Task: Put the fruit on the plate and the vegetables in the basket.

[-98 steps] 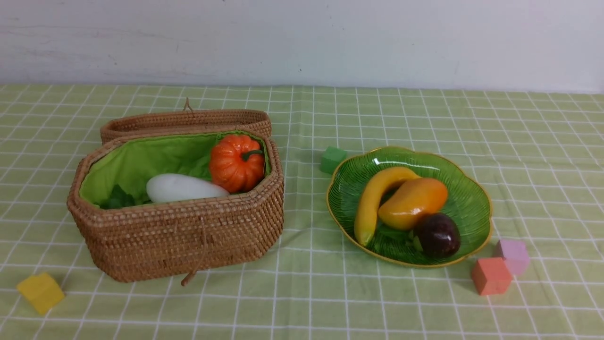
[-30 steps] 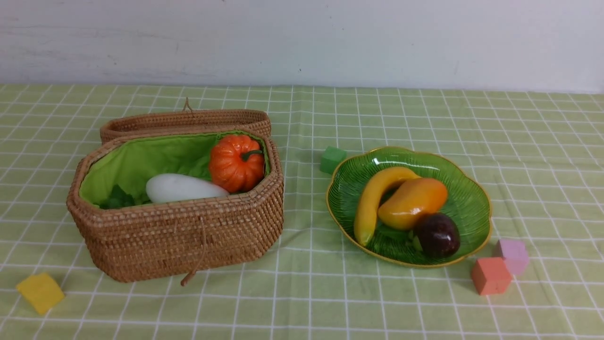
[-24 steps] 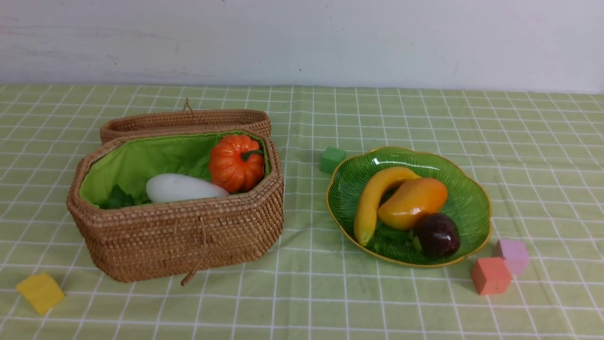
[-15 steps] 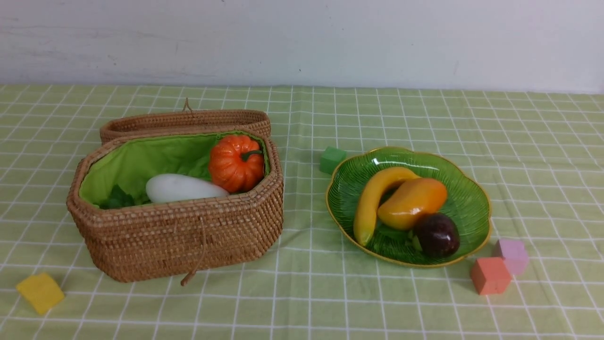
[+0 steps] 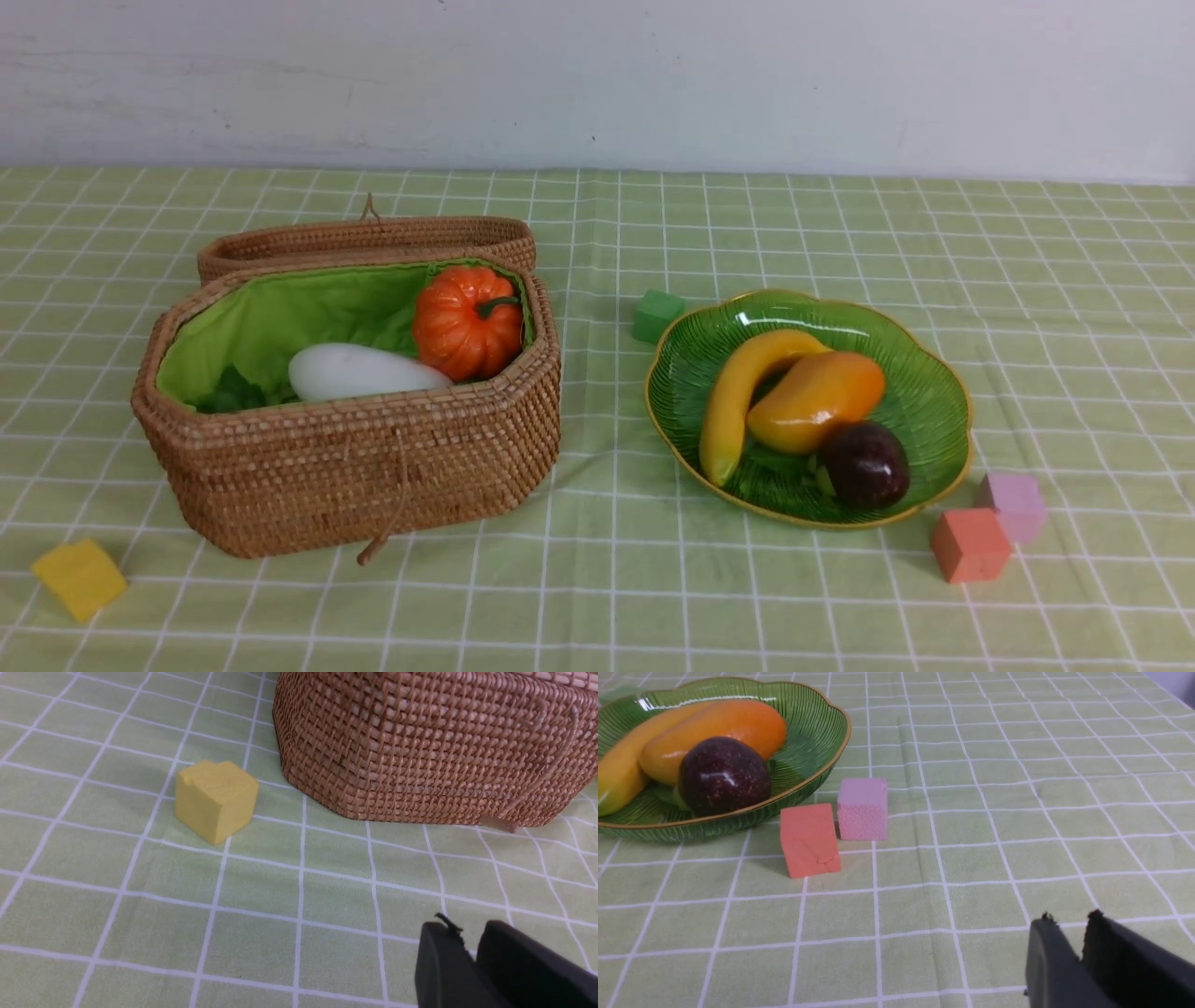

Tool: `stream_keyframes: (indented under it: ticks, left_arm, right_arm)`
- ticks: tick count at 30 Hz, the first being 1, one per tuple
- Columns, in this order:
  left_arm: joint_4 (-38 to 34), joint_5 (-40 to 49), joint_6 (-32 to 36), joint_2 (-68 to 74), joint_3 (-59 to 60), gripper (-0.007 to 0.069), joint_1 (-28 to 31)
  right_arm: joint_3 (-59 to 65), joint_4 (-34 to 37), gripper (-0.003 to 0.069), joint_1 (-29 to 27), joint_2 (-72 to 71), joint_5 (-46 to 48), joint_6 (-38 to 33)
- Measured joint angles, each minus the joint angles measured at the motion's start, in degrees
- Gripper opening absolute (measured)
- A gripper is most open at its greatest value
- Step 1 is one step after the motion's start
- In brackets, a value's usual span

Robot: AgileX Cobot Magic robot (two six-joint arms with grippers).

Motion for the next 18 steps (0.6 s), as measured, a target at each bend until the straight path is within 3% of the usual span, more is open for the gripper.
stream_keyframes:
  ticks: [18]
  left_arm:
    - [0.0,0.0,0.0,0.0,0.0,0.0127,0.0]
  right_arm:
    - [0.0,0.0,0.0132,0.0,0.0,0.0,0.0]
